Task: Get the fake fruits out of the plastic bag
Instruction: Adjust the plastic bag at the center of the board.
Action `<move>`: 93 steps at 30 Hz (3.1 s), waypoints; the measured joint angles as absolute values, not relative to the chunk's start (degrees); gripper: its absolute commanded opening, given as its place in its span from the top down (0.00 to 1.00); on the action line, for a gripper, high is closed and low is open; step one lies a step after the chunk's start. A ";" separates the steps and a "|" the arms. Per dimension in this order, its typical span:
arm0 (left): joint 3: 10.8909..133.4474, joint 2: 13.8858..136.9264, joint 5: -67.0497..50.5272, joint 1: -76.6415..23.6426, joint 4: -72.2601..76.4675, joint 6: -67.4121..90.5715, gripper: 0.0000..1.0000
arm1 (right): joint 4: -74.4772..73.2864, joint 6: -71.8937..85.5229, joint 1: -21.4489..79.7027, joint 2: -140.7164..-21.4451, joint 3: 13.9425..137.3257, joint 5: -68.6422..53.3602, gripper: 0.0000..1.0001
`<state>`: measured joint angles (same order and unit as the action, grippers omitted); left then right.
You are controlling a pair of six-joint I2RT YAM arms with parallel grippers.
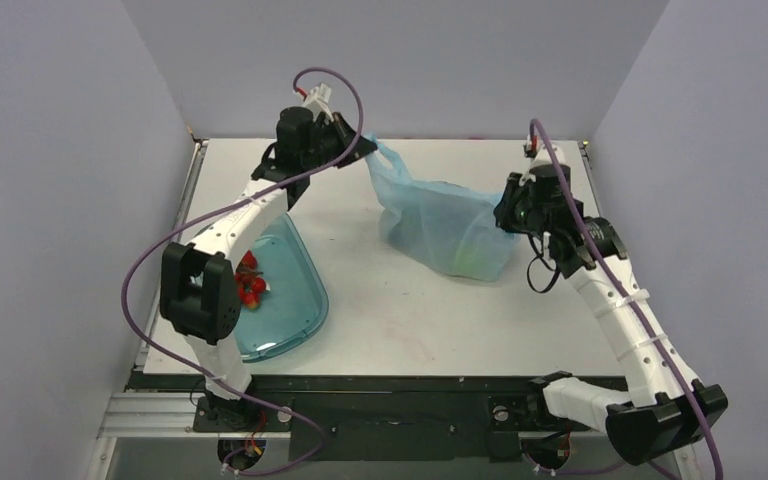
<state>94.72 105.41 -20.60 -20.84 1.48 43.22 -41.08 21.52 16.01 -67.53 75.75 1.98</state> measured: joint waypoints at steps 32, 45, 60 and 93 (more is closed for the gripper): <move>61.63 80.68 -25.98 -20.53 7.97 36.86 1.00 | -39.05 25.21 36.10 -83.66 87.53 4.19 0.75; 61.63 80.68 -25.26 -20.45 9.10 37.08 1.00 | -14.15 26.28 40.82 -85.97 54.61 11.09 0.88; 61.76 80.58 -21.58 -19.53 4.40 33.56 0.33 | -6.33 31.90 43.55 -77.93 43.57 5.21 0.58; 60.64 87.90 5.85 -53.19 5.91 34.65 0.59 | 12.47 34.57 33.95 -65.60 26.52 -3.27 1.00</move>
<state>60.64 87.90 5.85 -53.19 5.91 34.65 12.47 34.57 33.95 -65.60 26.52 -3.27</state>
